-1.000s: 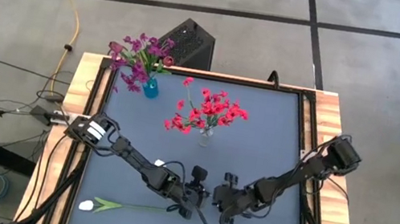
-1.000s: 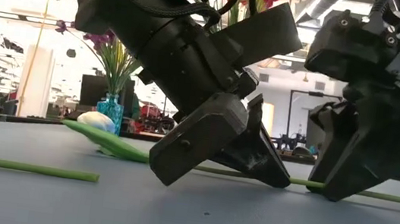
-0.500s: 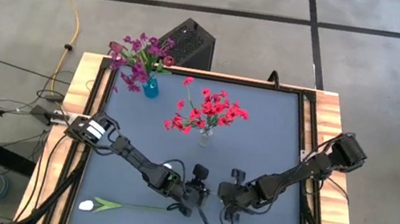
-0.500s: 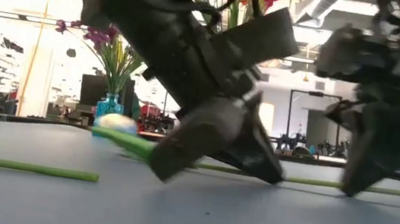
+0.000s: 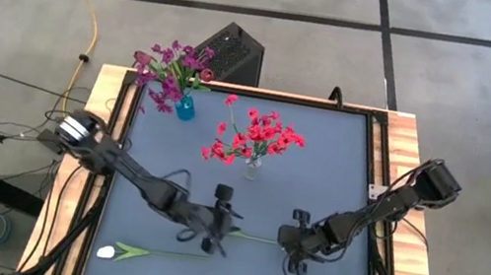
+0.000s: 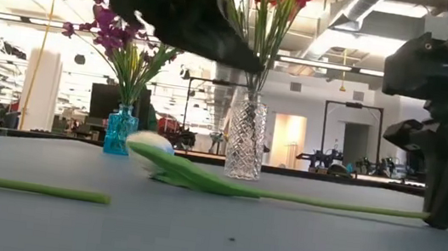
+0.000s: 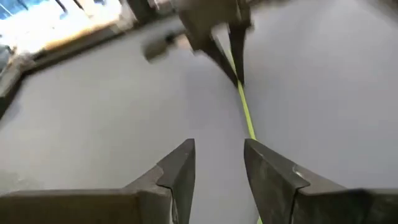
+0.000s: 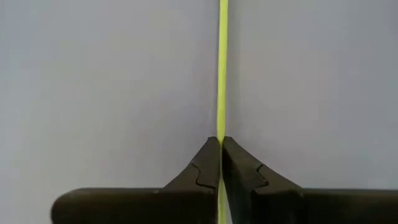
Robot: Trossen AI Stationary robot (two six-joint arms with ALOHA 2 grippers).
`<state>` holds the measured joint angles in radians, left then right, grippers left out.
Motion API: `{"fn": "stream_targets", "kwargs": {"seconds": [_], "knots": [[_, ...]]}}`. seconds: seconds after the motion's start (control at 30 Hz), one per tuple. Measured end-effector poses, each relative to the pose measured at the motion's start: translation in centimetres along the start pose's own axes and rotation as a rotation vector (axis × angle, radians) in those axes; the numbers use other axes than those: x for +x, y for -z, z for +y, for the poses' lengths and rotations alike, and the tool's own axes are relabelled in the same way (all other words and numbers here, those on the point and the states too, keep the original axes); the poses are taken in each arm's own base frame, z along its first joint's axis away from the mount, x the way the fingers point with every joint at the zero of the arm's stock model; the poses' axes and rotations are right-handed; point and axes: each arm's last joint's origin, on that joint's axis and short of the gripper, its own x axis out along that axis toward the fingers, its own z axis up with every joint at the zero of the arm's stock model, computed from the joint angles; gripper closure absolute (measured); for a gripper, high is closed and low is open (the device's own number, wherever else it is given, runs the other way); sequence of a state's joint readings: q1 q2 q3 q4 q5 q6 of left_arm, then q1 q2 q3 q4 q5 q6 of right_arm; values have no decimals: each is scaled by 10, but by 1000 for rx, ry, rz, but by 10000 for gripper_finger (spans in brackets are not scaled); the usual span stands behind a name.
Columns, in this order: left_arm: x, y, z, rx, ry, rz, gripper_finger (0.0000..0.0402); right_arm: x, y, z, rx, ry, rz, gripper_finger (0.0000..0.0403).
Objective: Sort flowers into vase by color
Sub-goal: Put the top white tulip into the transparent vase
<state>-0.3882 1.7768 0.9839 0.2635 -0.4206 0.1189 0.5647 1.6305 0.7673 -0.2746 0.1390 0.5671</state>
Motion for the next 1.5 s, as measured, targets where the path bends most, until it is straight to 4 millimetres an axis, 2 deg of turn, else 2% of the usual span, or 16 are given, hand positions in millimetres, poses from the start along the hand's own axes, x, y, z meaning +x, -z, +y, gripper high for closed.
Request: {"fn": "stream_targets", "kwargs": {"seconds": [0.2, 0.33, 0.43, 0.57, 0.73, 0.87, 1.0, 1.1, 1.3, 1.5], "knots": [[-39, 29, 10, -165, 72, -177, 274, -7, -4, -3, 15, -95, 38, 366], [-60, 47, 12, -262, 154, -303, 274, -14, -10, 0, -17, -133, -31, 385], [-78, 57, 15, -307, 134, -447, 274, -19, -14, 3, -67, -154, -91, 385], [-93, 74, 19, -353, 55, -544, 274, -34, -26, 12, -146, -223, -247, 385], [-95, 80, 21, -364, 23, -542, 274, -55, -40, 27, -296, -304, -531, 385], [-93, 69, 22, -333, 41, -583, 274, -61, -55, 31, -350, -249, -756, 385], [-88, 41, 18, -206, 142, -652, 274, -49, -75, 21, -297, -207, -902, 385], [-81, 22, 14, -128, 196, -622, 274, -40, -85, 13, -273, -184, -981, 385], [-73, -2, 13, -87, 196, -545, 274, -29, -91, 1, -253, -141, -1001, 385], [-73, -6, 16, -90, 138, -562, 274, -31, -92, -1, -252, -76, -1013, 385]]}}
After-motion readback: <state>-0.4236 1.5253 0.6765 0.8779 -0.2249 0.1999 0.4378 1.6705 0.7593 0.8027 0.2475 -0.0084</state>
